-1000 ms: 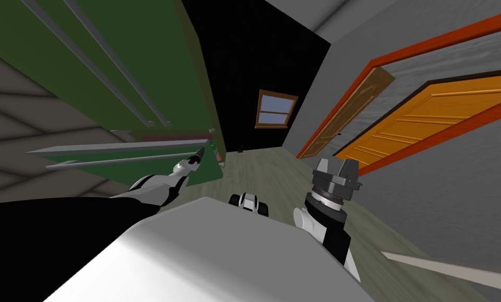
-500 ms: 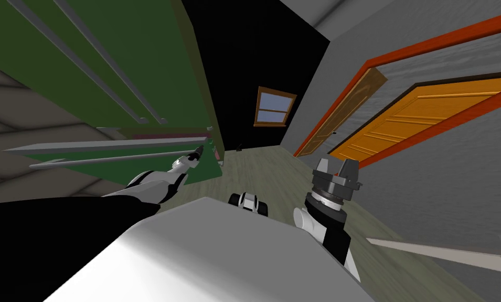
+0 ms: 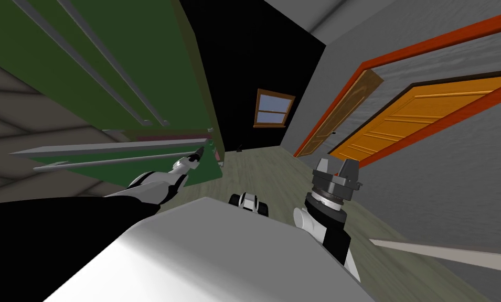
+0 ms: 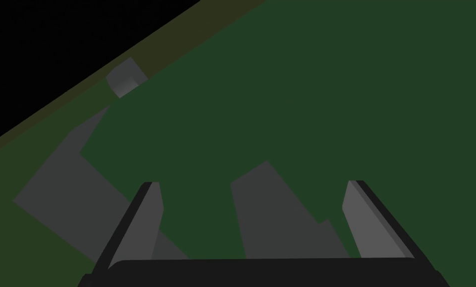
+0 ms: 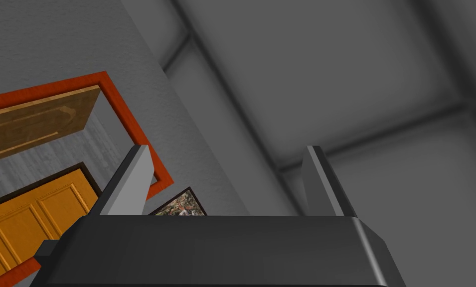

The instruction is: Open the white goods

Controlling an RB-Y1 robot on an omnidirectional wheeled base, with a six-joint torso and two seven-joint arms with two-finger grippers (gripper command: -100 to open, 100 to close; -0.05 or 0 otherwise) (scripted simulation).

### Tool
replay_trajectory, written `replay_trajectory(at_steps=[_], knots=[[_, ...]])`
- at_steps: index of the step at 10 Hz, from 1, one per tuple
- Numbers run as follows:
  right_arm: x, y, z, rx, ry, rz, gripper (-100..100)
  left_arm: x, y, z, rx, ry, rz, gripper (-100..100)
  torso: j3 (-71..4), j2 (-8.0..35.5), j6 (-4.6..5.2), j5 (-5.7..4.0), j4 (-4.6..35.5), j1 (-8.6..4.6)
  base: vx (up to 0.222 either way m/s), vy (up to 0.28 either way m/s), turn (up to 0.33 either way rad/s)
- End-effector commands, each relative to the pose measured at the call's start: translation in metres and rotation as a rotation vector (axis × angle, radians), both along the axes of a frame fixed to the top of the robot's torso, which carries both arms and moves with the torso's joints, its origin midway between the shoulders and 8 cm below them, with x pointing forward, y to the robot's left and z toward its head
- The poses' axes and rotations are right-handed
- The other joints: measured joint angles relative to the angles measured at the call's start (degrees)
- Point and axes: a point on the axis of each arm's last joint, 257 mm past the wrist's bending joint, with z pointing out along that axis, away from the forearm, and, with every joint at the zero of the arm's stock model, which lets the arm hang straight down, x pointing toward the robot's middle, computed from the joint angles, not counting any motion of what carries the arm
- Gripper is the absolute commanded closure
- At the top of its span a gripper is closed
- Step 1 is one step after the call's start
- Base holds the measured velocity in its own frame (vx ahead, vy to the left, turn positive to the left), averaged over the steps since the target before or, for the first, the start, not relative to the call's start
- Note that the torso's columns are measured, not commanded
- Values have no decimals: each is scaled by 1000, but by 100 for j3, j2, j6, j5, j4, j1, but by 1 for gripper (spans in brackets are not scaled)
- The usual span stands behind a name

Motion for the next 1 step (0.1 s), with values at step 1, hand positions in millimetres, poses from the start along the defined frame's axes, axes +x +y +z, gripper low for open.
replay_trajectory(at_steps=[1], knots=[[0, 0, 0, 0, 0, 0, 0, -1, 0, -2, -2, 3, 1, 0, -1, -3, 0, 5, -3, 5, 0, 0, 0]])
